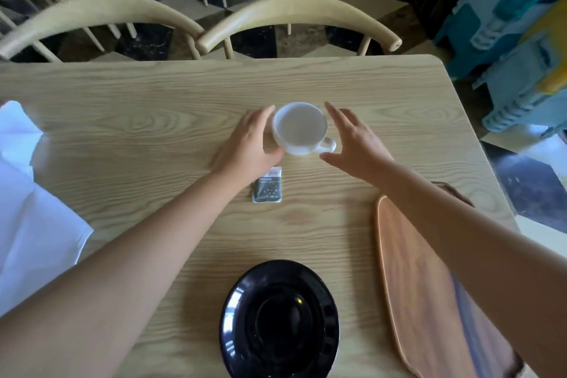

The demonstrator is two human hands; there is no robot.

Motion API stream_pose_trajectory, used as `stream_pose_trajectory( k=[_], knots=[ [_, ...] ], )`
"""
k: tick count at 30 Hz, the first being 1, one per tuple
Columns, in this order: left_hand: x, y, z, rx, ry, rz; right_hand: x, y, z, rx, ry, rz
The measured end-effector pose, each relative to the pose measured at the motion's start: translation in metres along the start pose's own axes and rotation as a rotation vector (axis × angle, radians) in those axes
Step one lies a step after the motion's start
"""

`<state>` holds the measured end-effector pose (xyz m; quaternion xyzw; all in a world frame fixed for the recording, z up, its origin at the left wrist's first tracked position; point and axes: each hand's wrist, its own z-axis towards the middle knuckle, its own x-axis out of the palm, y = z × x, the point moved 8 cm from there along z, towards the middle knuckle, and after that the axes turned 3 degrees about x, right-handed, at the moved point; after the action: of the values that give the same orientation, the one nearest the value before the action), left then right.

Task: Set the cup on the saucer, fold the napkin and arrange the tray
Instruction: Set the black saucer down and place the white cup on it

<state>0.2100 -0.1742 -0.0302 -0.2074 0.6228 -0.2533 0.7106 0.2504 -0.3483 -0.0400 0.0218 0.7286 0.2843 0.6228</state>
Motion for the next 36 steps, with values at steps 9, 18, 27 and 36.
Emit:
stream_pose_trajectory(
  k=[9, 18, 27, 36],
  knots=[
    [0.033, 0.022, 0.02, -0.201, 0.173, -0.269, 0.012, -0.002, 0.006, 0.146, -0.037, 0.377],
    [0.002, 0.001, -0.04, -0.098, 0.11, -0.538, -0.002, 0.017, -0.043, 0.075, -0.04, 0.508],
    [-0.029, -0.043, -0.178, -0.098, 0.025, -0.474, 0.003, 0.052, -0.163, -0.008, 0.068, 0.613],
    [-0.013, -0.035, -0.269, -0.257, 0.003, -0.451, 0.046, 0.066, -0.224, -0.02, 0.215, 0.568]
  ],
)
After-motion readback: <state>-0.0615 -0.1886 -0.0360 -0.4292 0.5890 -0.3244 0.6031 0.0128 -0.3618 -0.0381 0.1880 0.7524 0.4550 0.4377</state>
